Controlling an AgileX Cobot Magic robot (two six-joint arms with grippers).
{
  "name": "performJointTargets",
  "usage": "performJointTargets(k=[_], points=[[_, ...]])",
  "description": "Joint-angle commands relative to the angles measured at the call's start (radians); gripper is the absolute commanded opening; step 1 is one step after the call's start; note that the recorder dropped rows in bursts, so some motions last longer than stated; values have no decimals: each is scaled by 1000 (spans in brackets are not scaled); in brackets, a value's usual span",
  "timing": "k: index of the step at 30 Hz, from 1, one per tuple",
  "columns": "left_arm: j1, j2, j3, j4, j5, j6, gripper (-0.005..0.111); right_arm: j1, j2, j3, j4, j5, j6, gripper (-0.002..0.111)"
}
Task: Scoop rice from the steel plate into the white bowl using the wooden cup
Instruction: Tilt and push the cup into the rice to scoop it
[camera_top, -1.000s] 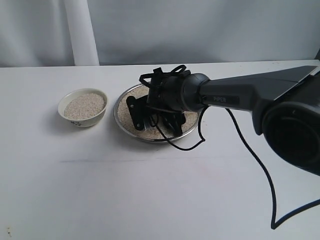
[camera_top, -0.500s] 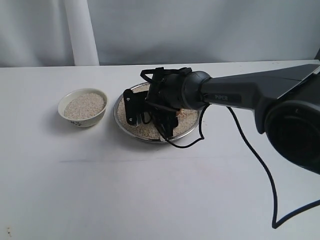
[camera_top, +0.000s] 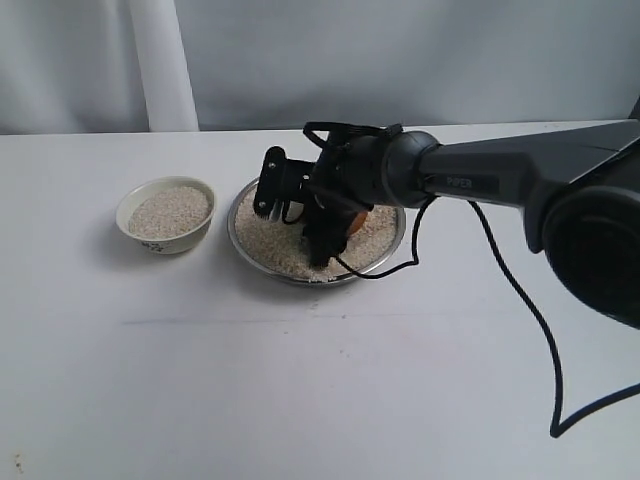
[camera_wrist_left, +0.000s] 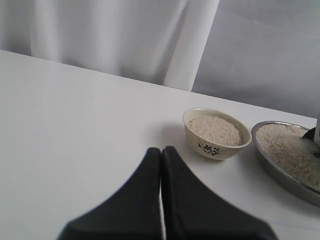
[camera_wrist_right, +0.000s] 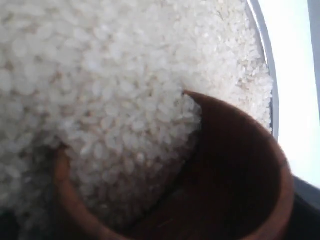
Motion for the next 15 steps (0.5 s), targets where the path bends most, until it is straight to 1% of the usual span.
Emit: performJointTargets(k=[1,6,10,15], points=[[-5,-3,-2,-3,-3,-3,0,-29,33,18,141,-19,10,0],[-5,-3,-2,-3,-3,-3,0,-69,27,18,315,-122,13,0],[-5,-3,-2,-3,-3,-3,0,-82,21,18,328,-128,25,0],[-5,-3,-2,-3,-3,-3,0,-82,-32,18,358,-182,77,0]])
